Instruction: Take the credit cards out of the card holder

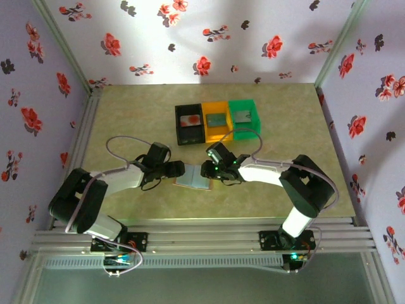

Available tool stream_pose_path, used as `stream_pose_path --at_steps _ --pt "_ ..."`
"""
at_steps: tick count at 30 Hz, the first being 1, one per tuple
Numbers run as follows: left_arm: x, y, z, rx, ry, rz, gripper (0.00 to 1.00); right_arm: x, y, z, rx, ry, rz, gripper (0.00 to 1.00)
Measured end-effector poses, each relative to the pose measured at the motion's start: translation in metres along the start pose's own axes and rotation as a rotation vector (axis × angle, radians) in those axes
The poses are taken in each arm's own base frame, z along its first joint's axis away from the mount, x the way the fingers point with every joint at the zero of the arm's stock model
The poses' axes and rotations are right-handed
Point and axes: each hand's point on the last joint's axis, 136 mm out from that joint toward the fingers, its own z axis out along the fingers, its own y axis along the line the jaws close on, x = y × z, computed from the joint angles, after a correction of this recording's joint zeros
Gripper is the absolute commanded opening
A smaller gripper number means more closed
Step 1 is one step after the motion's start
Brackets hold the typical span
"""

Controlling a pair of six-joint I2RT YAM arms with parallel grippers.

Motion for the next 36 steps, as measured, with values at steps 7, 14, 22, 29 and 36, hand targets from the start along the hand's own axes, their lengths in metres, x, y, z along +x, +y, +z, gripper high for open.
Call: stream_pose_path --at_steps 7,14,22,29,36 --pt "-0.001 0.0 0.001 0.003 0.004 -0.004 0.72 0.001 0.002 0.005 0.004 0.01 -0.004 0.37" --pt "-0.001 0.001 0.001 0.007 0.01 -0.013 0.72 0.0 0.01 0.005 -0.031 0.009 -0.007 0.33" --pt "-0.002 0.001 0.001 0.021 0.017 -0.027 0.72 -0.003 0.025 0.004 -0.101 0.003 -0.014 0.31" --pt "-0.003 0.002 -0.004 0.066 -0.007 -0.05 0.72 -0.005 0.041 0.001 -0.174 0.01 -0.021 0.3" --pt "-0.002 0.017 -0.026 0.121 -0.114 -0.135 0.73 -0.008 0.061 -0.005 -0.238 0.009 -0.032 0.3"
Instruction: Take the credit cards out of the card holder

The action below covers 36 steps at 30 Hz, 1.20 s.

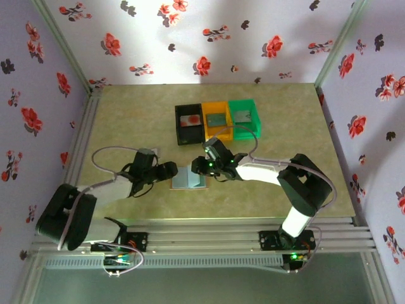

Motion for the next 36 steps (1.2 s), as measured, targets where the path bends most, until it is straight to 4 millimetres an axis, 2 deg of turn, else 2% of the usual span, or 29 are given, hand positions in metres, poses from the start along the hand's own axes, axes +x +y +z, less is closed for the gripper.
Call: stream_pose_path --at_steps 6,11,23,36 --pt "-0.019 -0.009 -0.02 0.053 -0.093 -0.038 0.73 0.002 0.029 0.0 -0.075 0.003 -0.016 0.31" --pt "-0.033 -0.011 -0.04 0.054 -0.155 -0.048 0.73 0.005 0.045 0.001 -0.111 0.009 -0.037 0.31" --pt "-0.041 -0.009 -0.066 0.001 -0.176 -0.064 0.73 0.011 0.047 0.01 -0.138 0.04 -0.015 0.31" --pt "-0.039 -0.009 -0.076 -0.028 -0.145 -0.063 0.73 0.014 0.047 0.013 -0.138 0.061 -0.019 0.32"
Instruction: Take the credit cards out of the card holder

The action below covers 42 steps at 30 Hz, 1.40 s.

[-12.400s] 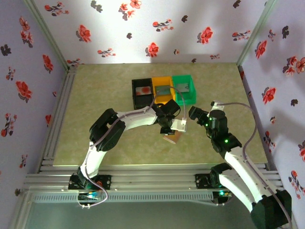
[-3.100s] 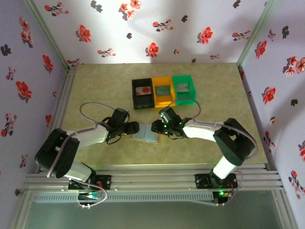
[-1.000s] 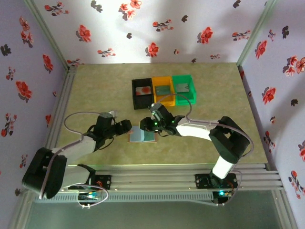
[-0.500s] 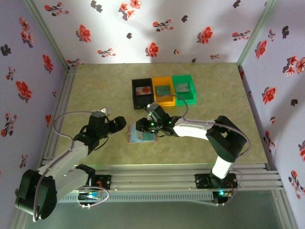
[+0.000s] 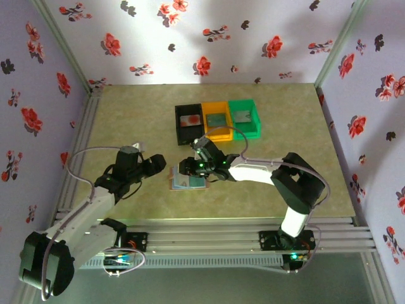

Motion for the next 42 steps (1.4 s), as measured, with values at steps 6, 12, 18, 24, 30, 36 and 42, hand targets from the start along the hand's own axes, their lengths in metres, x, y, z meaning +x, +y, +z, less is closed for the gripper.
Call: stream_pose_path --at_steps 6,12,18,24,30,36,42 --pt "-0.007 -0.005 -0.011 -0.034 0.02 0.006 0.73 -0.001 -0.002 -0.002 -0.006 0.01 0.0 0.31" --pt "-0.009 -0.005 -0.021 -0.054 0.018 0.001 0.73 -0.004 0.001 0.003 -0.014 0.016 -0.001 0.29" --pt "-0.007 -0.006 -0.021 -0.047 0.032 -0.013 0.73 0.002 -0.004 0.019 -0.003 0.036 0.002 0.27" --pt "-0.002 -0.01 -0.018 -0.03 0.056 -0.01 0.72 0.012 -0.019 0.038 0.025 0.068 0.027 0.24" --pt "0.013 -0.013 -0.008 -0.033 0.114 0.017 0.68 0.014 -0.024 0.043 0.037 0.074 0.038 0.25" --pt "0.03 -0.015 0.005 -0.044 0.177 0.058 0.63 0.01 -0.02 0.031 0.064 0.063 0.007 0.28" --pt "0.044 -0.013 0.018 -0.066 0.228 0.102 0.64 -0.008 -0.006 0.006 0.042 0.017 -0.019 0.29"
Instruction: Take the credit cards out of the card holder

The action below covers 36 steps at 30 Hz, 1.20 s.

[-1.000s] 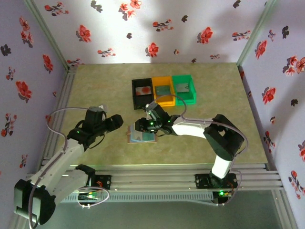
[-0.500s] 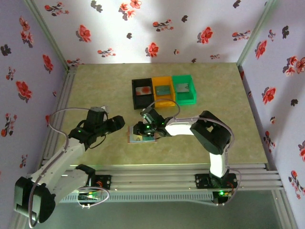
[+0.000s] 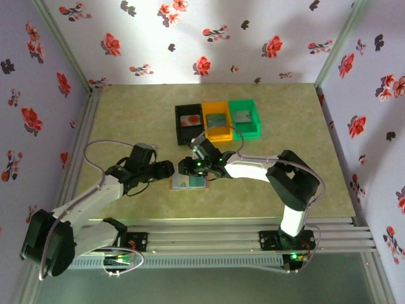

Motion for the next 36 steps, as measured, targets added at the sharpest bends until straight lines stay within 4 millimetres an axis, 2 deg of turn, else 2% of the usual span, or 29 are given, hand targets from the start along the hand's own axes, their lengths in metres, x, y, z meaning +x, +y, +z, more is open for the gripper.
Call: stream_pose_path --at_steps 6,10,15,22,36 --pt "0.016 0.009 0.021 -0.063 0.079 0.031 0.64 -0.01 -0.01 -0.007 0.013 -0.02 0.015 0.29" --pt "0.019 0.008 0.031 -0.095 0.114 0.053 0.64 -0.007 -0.018 -0.007 0.028 -0.012 0.026 0.29" --pt "0.02 0.008 0.042 -0.123 0.143 0.068 0.64 -0.005 -0.018 -0.007 0.024 -0.002 0.028 0.29" --pt "0.035 0.021 0.056 -0.185 0.225 0.08 0.64 0.0 -0.02 -0.003 0.02 0.021 0.036 0.29" --pt "0.037 0.024 0.06 -0.212 0.245 0.087 0.63 0.01 -0.034 0.008 0.047 0.059 0.07 0.28"
